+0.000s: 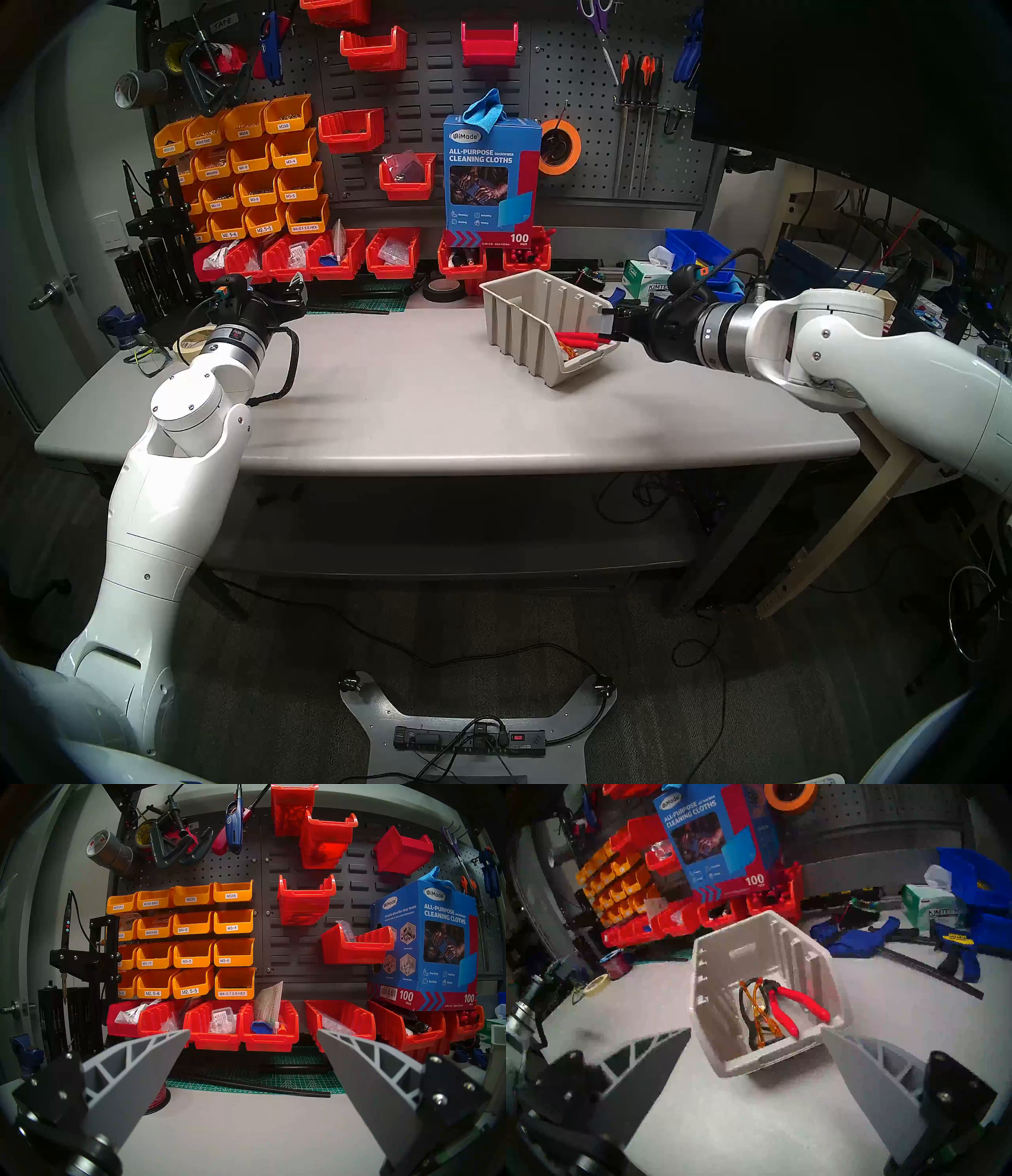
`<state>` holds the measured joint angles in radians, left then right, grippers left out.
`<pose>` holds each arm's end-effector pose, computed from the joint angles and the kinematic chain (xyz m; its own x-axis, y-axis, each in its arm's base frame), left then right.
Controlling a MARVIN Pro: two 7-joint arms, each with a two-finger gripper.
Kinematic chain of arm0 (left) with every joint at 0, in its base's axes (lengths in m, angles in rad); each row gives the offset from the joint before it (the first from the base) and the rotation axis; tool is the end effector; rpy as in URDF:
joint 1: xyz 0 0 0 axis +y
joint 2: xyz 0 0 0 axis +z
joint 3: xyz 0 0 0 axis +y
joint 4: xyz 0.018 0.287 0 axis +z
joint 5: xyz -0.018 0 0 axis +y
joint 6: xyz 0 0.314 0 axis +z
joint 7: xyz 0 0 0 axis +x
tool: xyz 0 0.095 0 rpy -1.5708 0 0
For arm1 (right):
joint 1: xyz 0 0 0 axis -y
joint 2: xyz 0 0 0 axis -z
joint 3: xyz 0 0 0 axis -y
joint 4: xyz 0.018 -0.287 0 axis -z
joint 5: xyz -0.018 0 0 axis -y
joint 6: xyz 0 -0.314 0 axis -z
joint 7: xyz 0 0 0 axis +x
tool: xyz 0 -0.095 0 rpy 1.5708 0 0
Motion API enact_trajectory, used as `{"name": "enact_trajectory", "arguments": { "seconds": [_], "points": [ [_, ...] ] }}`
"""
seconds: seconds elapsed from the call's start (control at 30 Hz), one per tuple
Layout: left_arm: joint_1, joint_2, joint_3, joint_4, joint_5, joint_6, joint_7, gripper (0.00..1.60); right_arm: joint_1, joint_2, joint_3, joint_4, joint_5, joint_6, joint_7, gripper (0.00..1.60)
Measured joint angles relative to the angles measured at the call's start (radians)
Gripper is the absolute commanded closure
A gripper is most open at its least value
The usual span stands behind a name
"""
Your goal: Take out tools from the storage box
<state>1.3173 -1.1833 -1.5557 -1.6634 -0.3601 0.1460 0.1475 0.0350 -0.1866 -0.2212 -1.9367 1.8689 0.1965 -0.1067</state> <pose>0.4790 0.1093 -0.1477 -0.1877 -0.0316 0.9817 0.1066 -0.9942 -0.0116 0.4182 -0.0869 -0.0945 0.4825 -0.1059 0.8695 0.3595 -0.8812 -0.3068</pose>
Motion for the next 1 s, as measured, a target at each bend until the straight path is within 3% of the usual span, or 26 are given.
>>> {"name": "enact_trajectory", "arguments": {
  "seconds": [0.33, 1.0],
  "points": [
    [0.000, 0.000, 0.000, 0.000, 0.000, 0.000, 0.000, 0.00, -0.014, -0.055, -0.012, -0.024, -0.044, -0.090, -0.053, 0.00],
    [0.000, 0.000, 0.000, 0.000, 0.000, 0.000, 0.000, 0.00, -0.039, -0.158, -0.046, -0.018, -0.121, -0.147, -0.137, 0.00]
  ]
}}
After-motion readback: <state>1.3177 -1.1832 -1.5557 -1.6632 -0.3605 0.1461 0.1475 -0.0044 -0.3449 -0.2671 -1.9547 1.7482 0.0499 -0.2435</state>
